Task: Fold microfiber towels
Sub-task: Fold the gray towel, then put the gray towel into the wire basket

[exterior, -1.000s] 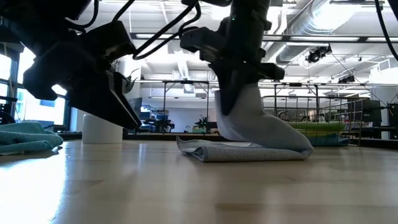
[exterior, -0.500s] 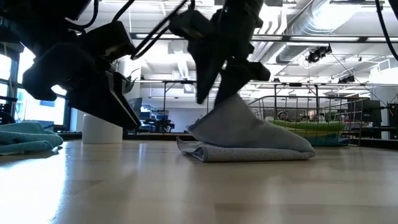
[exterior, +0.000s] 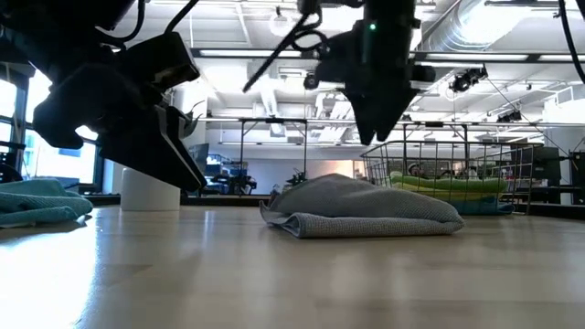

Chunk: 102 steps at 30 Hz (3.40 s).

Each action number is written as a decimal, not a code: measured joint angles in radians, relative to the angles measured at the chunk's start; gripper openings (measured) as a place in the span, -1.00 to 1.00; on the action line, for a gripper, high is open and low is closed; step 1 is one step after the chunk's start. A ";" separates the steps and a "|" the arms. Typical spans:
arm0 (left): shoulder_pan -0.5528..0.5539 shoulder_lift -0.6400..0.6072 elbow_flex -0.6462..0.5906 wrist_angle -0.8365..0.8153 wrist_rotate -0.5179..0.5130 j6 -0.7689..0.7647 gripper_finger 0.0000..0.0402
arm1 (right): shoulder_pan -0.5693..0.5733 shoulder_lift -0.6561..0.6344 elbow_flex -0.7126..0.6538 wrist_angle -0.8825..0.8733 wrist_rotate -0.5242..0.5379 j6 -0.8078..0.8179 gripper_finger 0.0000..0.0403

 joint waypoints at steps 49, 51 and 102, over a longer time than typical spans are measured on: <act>0.000 0.000 0.000 0.008 -0.043 -0.034 -0.37 | 0.148 0.157 0.000 0.403 -0.269 -0.055 -0.26; 0.000 0.000 0.000 0.007 -0.043 -0.034 -0.37 | 0.157 0.156 0.000 0.451 -0.320 -0.060 -0.26; 0.186 0.426 0.123 0.586 -0.033 0.194 -0.37 | 0.240 0.114 0.000 -0.242 0.042 0.122 -0.26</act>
